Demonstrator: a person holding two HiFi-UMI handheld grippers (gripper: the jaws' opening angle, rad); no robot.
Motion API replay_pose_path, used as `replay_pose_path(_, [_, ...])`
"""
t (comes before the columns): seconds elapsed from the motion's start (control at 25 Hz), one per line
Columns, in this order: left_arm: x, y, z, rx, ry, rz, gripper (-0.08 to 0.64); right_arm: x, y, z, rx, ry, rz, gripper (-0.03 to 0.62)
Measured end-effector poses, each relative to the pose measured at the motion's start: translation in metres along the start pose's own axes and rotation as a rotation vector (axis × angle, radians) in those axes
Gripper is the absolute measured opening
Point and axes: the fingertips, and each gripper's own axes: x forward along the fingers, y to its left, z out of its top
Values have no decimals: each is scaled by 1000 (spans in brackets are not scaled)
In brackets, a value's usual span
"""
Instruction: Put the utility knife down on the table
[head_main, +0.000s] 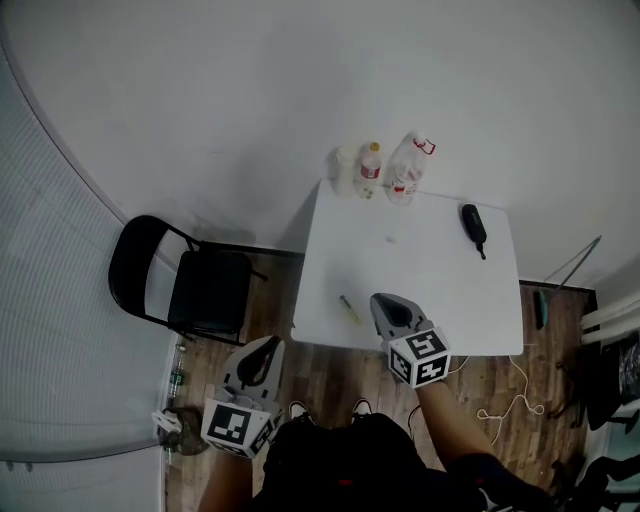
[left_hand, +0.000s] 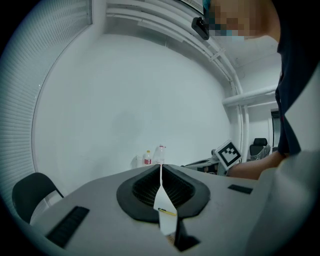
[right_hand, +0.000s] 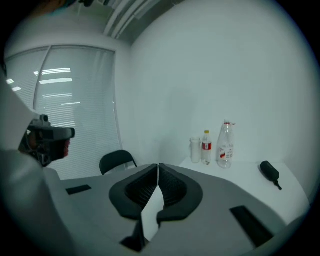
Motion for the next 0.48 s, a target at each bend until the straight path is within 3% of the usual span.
replay_pose_path(0.28, [7,-24,29,40,-67,-71,31,-91,19,80,-88,-254,-19,23])
replay_pose_path(0.48, [8,-37,50,63,-97,-103,31,-143,26,113,-144,-380,-58,21])
